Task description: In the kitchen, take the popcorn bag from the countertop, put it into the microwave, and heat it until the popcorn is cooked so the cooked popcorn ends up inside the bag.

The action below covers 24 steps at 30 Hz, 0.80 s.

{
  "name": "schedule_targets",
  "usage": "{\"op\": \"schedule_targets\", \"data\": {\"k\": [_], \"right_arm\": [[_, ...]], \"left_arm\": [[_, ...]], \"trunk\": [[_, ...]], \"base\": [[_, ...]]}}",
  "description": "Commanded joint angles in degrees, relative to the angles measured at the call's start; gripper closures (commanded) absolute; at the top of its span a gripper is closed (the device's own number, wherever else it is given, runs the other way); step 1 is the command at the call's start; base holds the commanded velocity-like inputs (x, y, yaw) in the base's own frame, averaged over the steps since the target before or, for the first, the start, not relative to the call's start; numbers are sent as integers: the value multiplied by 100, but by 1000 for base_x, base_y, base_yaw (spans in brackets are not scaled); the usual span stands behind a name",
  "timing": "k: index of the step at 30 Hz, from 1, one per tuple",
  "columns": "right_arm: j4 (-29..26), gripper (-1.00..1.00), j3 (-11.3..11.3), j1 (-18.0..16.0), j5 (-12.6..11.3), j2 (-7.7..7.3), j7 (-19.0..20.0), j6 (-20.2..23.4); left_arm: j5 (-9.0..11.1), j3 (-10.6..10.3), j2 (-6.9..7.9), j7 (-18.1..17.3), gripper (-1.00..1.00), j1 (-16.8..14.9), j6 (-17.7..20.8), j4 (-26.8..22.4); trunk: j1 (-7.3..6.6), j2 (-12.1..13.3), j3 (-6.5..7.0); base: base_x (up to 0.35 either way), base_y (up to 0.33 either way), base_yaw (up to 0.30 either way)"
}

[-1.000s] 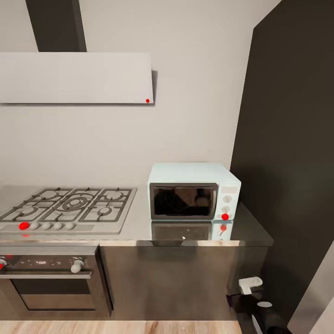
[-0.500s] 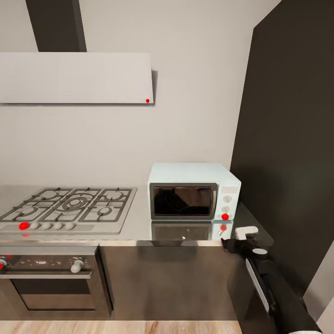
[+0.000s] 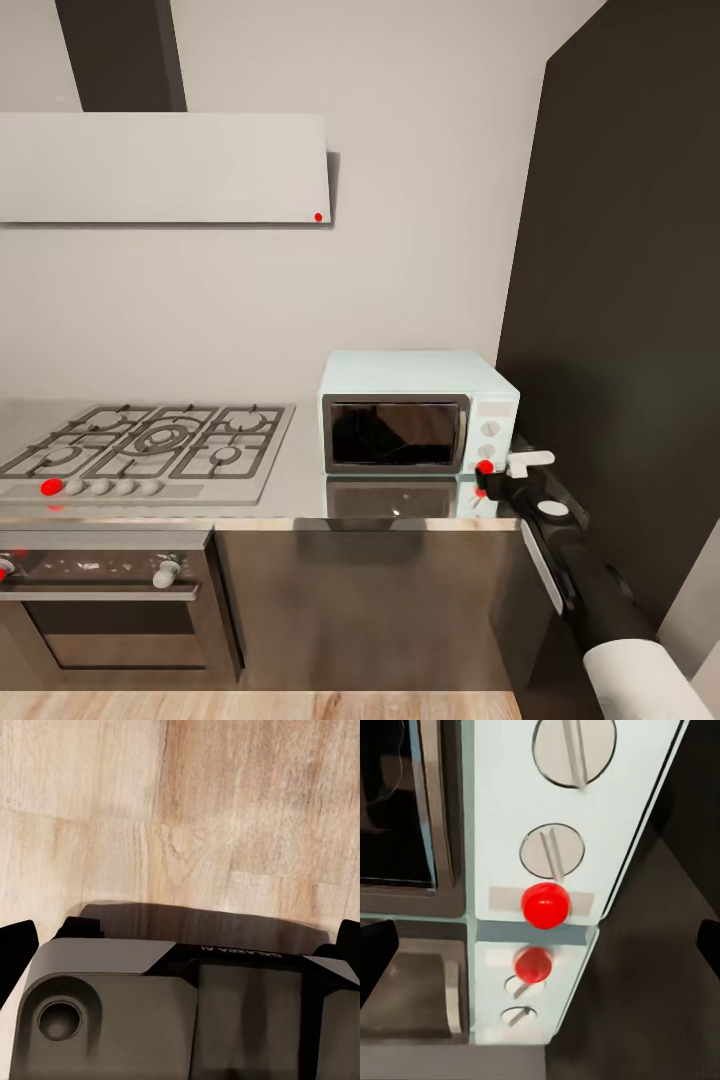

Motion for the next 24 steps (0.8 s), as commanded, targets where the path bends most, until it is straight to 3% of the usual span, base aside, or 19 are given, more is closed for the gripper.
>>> {"op": "schedule_targets", "data": {"k": [1, 15, 20, 24], "right_arm": [[98, -100, -6, -4, 54, 3, 14, -160], [73, -100, -85, -5, 26, 5, 113, -136], [112, -100, -102, -5, 8, 5, 111, 50], [115, -100, -281, -5, -153, 5, 117, 67]], "left_arm": [[60, -47, 1, -19, -100, -5, -23, 10], [101, -48, -1, -21, -100, -5, -27, 10], [137, -48, -7, -21, -100, -5, -31, 10], [139, -48, -10, -18, -100, -5, -29, 10]], "trunk": [[0, -6, -8], [0, -6, -8], [0, -6, -8], [0, -6, -8]], "base": [[0, 0, 0], [0, 0, 0], [0, 0, 0], [0, 0, 0]]}}
